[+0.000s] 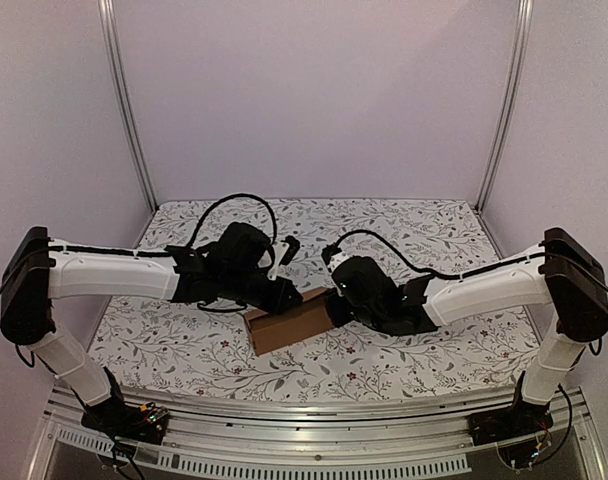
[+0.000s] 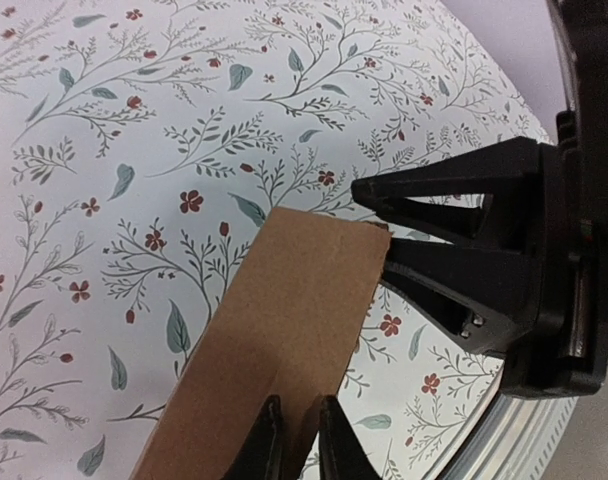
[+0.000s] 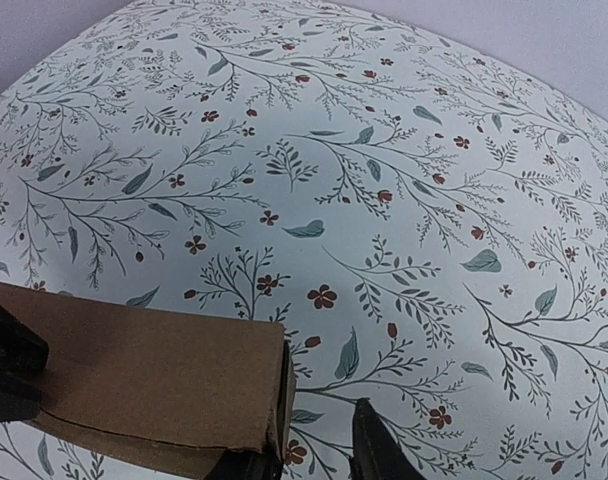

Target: Fold the paper box

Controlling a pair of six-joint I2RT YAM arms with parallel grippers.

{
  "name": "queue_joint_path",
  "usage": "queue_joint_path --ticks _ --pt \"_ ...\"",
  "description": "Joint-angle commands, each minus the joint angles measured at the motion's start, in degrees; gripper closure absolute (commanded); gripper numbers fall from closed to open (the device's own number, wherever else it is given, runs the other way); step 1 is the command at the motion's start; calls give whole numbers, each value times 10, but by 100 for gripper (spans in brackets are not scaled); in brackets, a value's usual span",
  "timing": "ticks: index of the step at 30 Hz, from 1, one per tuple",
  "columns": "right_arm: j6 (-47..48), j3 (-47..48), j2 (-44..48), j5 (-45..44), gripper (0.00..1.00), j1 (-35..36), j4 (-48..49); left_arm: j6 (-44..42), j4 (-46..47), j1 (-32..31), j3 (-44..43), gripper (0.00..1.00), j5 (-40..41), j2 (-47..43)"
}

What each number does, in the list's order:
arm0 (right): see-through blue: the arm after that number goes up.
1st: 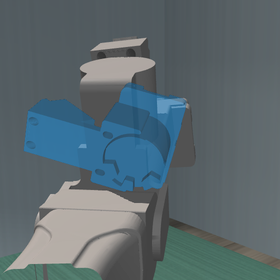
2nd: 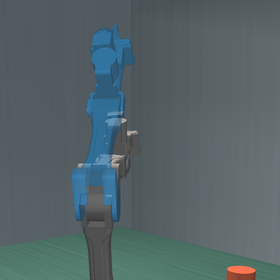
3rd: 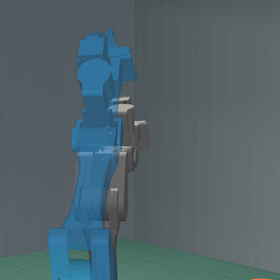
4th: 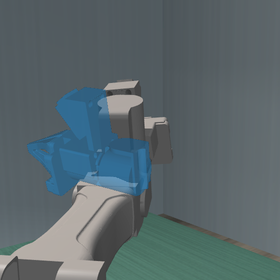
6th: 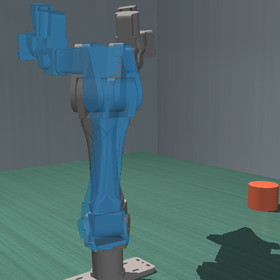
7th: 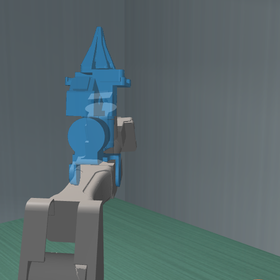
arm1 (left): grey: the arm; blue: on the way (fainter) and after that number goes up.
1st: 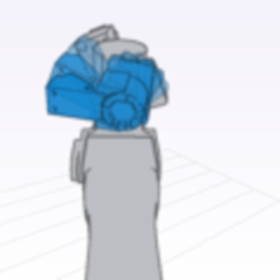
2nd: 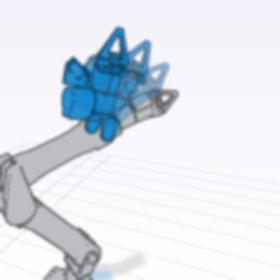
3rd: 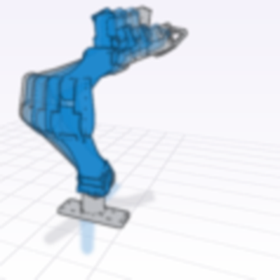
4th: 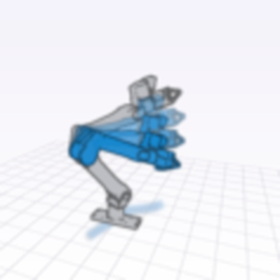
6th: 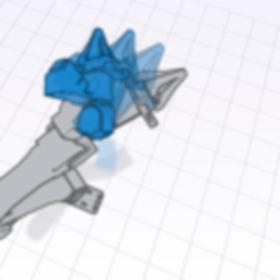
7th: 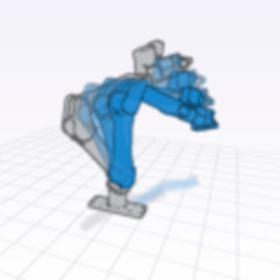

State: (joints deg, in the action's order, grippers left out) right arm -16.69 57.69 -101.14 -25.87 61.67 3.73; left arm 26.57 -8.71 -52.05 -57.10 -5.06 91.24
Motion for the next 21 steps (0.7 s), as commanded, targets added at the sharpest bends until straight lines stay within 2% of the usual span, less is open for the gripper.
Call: queue_joint_path --ticks 1,6,15,21 --pt "0 -14 -13 44 69 3 -70 0 -11 2 20 88 22 17" --pt "-2 -16 13 67 56 2 -78 4 -11 0 23 89 32 23" --pt "23 -31 104 165 49 3 -107 5 -10 -1 25 91 41 28" --pt "36 8 138 129 50 -2 -136 2 -10 -1 26 92 42 32"
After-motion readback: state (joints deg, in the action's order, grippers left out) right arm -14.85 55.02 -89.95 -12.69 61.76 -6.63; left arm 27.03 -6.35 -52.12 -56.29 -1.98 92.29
